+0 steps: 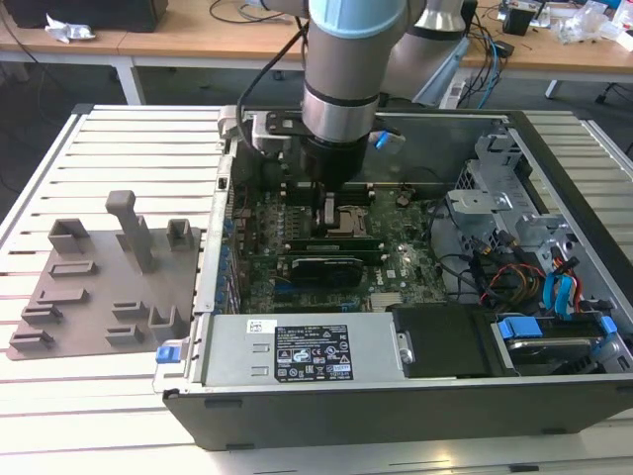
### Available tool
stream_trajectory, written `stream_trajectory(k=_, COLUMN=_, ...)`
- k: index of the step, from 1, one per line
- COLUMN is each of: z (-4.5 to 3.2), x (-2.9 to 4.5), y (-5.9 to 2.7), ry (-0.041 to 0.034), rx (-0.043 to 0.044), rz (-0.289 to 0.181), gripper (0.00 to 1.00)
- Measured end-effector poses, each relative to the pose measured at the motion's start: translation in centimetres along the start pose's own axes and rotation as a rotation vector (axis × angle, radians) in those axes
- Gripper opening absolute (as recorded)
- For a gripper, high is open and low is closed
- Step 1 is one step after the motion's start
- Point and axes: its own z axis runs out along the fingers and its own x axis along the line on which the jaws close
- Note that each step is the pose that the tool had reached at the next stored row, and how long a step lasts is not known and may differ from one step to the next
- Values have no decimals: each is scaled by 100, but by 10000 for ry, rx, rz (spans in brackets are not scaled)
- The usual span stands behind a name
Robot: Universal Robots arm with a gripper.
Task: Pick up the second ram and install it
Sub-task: 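Press down the second ram until it locks into place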
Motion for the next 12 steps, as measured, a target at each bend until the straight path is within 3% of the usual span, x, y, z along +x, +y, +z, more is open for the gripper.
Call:
stream_trajectory(k=3, z=-13, x=-2, y=-163, ry=4, rx=-126, rz=0, gripper=10)
stream_trajectory(k=4, z=-50, x=-4, y=-197, ry=3, rx=-137, rz=1, gripper=10)
stream_trajectory(k=6, z=-153, x=-5, y=-192, ry=2, rx=-137, rz=1, gripper=10)
stream_trajectory(k=8, z=-354, x=-8, y=-181, ry=3, rx=-136, rz=1, gripper=10)
stream_trajectory(k=12, z=-373, x=-8, y=-179, ry=-4, rx=-137, rz=1, gripper=10)
